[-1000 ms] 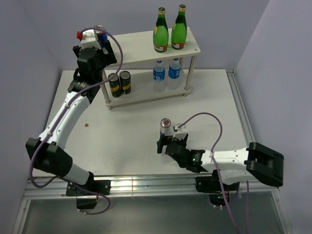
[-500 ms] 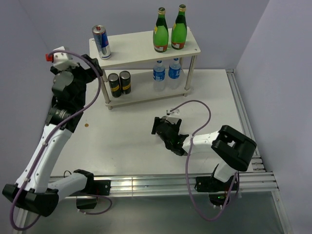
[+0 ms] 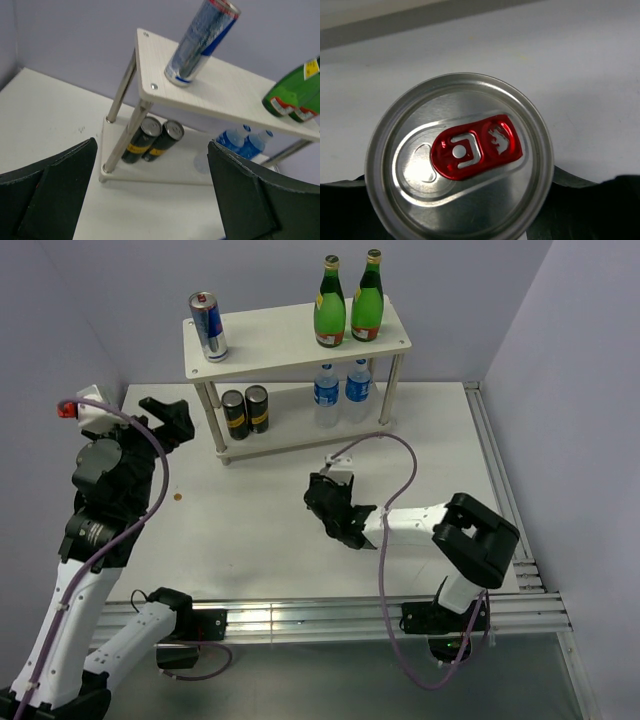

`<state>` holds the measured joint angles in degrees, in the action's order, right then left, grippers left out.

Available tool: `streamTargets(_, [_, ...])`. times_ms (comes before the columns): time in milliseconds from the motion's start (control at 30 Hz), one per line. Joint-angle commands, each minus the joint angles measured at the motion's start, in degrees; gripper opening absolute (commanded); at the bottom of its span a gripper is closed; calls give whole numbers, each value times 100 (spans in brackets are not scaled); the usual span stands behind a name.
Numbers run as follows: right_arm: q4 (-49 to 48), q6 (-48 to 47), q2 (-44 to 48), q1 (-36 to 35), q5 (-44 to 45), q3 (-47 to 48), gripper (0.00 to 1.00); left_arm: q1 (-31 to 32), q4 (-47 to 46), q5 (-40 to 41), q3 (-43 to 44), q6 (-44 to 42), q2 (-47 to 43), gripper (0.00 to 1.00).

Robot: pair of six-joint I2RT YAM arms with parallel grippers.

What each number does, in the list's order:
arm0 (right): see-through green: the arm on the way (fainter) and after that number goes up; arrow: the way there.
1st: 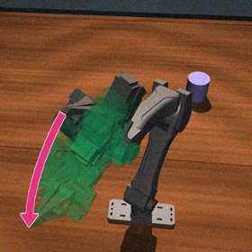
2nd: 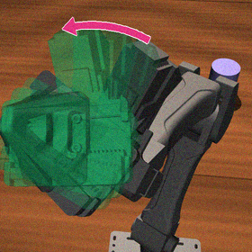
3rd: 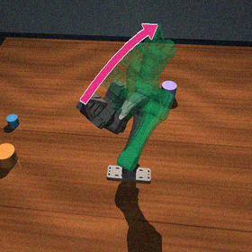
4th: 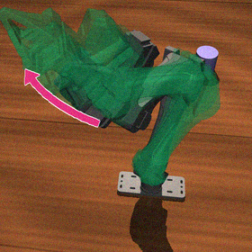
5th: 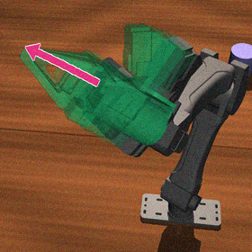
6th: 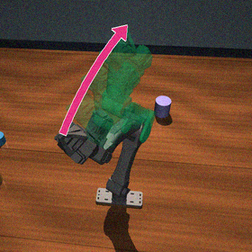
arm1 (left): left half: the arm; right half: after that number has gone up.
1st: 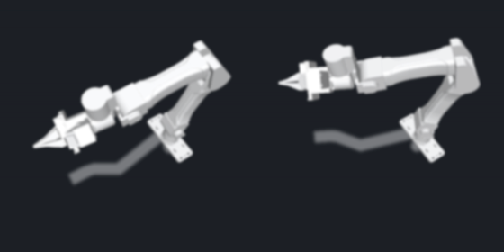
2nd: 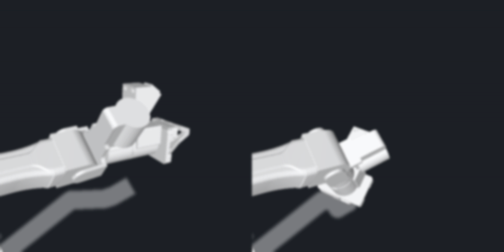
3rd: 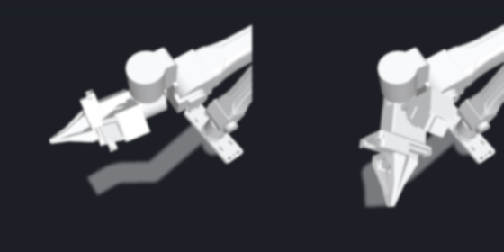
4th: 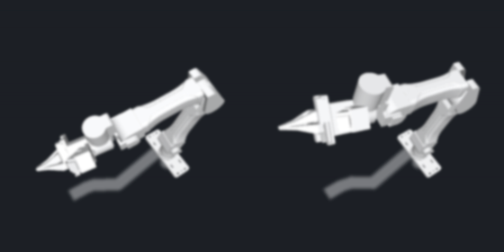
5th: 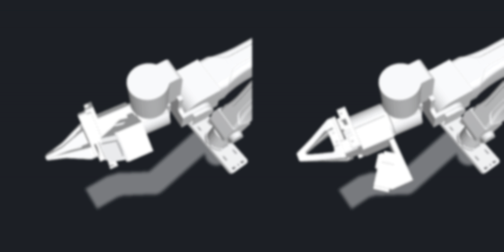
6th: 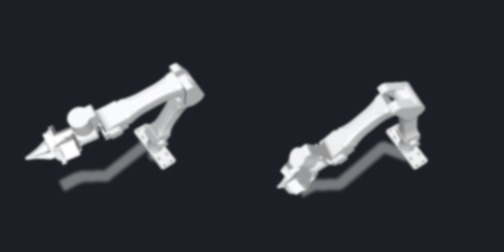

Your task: Place and organize the beverage onto the shelf

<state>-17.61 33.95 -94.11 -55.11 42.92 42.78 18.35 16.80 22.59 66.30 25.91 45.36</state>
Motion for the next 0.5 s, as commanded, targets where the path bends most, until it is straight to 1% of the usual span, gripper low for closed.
streamTargets(0, [388,-519,954,-280,244,1315,0,20,762,-612,-204,414,-317,99])
streamTargets(67, [836,-923,1069,-290,51,1888,0,20,938,-851,-284,537,-545,99])
streamTargets(100, [1020,-1039,1070,-307,-37,2544,0,20,1053,-940,-346,564,-633,99])
streamTargets(133, [1344,-1144,1052,-298,-116,2864,0,20,1202,-1001,-381,573,-808,99])
streamTargets(167, [1434,-1267,974,-298,-204,3180,0,20,1264,-1002,-442,564,-906,99])
streamTargets(200, [1522,-1547,912,-307,-266,3784,0,20,1326,-976,-591,529,-976,99])
streamTargets(233, [1715,-1645,833,-298,-379,4103,0,20,1474,-906,-644,512,-1090,99])
streamTargets(267, [1717,-1881,624,-298,-407,4419,0,20,1519,-844,-715,494,-1126,99])
streamTargets(300, [1908,-1997,491,-298,-416,5084,0,20,1572,-870,-811,468,-1161,99])
streamTargets(333, [2136,-2085,324,-290,-468,5447,0,20,1642,-896,-838,485,-1196,99])
streamTargets(367, [2243,-2208,-8,-290,-468,5816,0,20,1686,-1018,-882,476,-1214,99])
streamTargets(400, [2383,-2383,-194,-281,-460,6568,0,20,1687,-1054,-978,424,-1249,99])
streamTargets(433, [2646,-2463,-596,-281,-503,6967,0,20,1695,-1055,-1022,406,-1328,99])
streamTargets(467, [2770,-2525,-800,-255,-512,7346,0,20,1791,-968,-1058,397,-1346,99])
